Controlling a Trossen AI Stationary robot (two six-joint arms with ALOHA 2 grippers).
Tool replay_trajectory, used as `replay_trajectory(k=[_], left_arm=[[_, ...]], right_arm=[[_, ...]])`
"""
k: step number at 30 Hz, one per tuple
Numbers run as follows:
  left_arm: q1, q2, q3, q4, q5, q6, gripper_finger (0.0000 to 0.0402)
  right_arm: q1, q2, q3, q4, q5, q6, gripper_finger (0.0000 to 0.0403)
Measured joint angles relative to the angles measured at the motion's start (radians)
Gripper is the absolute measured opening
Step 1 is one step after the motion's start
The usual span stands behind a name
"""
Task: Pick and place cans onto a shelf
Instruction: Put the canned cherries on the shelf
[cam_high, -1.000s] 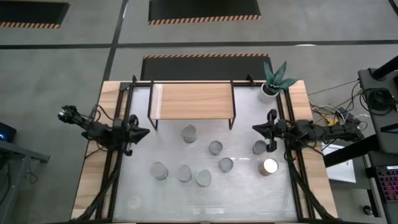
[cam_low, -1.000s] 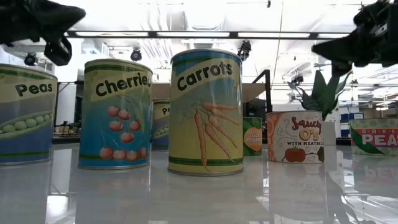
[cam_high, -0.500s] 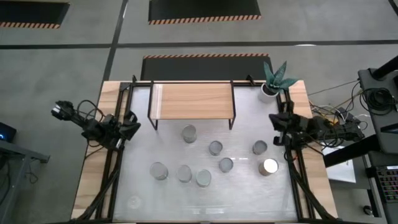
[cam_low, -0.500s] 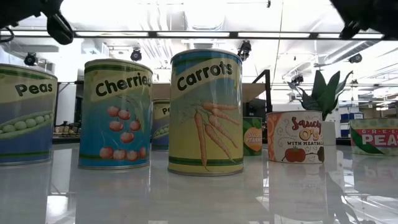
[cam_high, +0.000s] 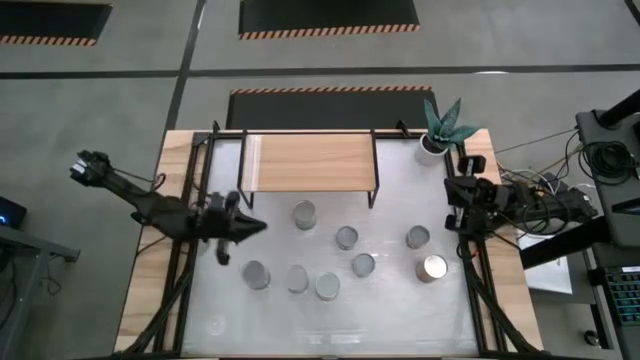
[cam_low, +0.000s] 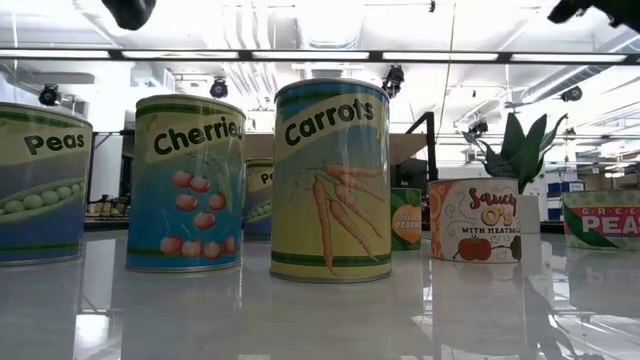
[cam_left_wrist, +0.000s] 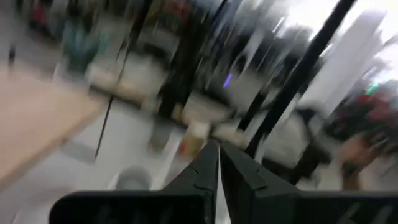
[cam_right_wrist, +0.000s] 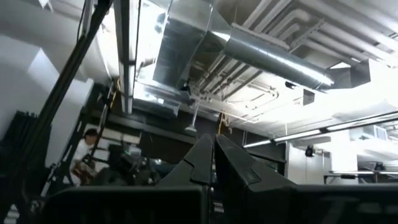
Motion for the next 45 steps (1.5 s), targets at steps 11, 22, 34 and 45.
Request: replay_trajectory(k=[11,22,34,45], left_arm=[[-0.003,0.462,0.467,-0.626,0.167,-0.213,0.0],[-0.047,0.852,0.786,-0.906,0.382,-0.194,0.0],[-0.055,1.03,0.95,-1.045,0.412,-0.088,0.0037],[-0.052,1.047,0.945,-1.068,0.25,0.015,0.0155]], right_arm=[[0.0,0.162,0.084,-0.006,0.007,-0.043,0.0009],[0.0,0.157,0.079,-0.051,0.007,-0.014,0.0009],[0.0,0.157,0.078,-0.058,0.007,-0.018,0.0009],[0.0,0.157,0.078,-0.06,0.007,-0.04,0.0009]])
